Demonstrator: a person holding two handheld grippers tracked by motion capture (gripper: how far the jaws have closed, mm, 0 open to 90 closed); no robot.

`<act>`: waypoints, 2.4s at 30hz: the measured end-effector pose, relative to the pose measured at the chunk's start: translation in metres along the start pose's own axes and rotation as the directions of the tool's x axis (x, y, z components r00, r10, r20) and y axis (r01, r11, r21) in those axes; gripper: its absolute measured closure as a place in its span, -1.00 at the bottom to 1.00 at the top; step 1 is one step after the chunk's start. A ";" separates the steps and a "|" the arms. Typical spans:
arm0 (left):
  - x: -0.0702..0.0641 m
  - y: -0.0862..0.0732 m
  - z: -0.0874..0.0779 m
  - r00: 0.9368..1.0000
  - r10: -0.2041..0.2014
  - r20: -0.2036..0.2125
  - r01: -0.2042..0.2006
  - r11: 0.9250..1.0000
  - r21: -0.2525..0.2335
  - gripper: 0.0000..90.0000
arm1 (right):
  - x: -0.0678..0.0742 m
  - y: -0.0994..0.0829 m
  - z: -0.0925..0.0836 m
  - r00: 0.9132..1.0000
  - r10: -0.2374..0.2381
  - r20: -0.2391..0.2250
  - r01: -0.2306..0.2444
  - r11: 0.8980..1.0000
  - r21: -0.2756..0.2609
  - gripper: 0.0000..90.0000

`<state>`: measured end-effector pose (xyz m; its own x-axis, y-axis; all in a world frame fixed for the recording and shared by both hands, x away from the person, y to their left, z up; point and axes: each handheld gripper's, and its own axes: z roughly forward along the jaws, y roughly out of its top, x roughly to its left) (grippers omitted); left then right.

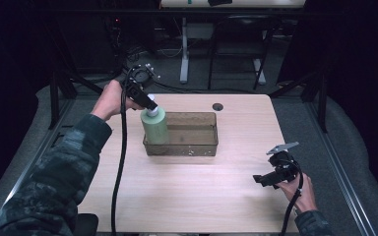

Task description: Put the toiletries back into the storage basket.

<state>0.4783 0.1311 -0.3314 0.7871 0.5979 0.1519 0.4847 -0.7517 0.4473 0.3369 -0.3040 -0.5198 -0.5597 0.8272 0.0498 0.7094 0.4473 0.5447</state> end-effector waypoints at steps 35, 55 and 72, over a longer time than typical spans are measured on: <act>-0.014 -0.058 -0.014 0.972 -0.233 -0.005 0.227 0.953 -0.200 -1.00 | 0.001 0.000 0.000 1.000 0.000 0.001 0.000 1.000 0.011 -1.00; -0.026 -0.111 0.013 0.947 -0.320 0.018 0.318 0.927 -0.198 -1.00 | 0.001 0.000 -0.001 1.000 -0.004 0.006 0.004 1.000 0.010 -1.00; -0.048 -0.167 0.056 0.912 -0.409 0.015 0.405 0.898 -0.172 -1.00 | 0.002 0.001 -0.001 1.000 -0.011 0.004 0.010 1.000 0.013 -1.00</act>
<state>0.3809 0.2120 -0.4622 0.5257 0.8487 -0.0577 0.6886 -0.3848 0.6146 0.3362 -0.3019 -0.5187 -0.5656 0.8237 0.0409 0.7088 0.4601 0.5346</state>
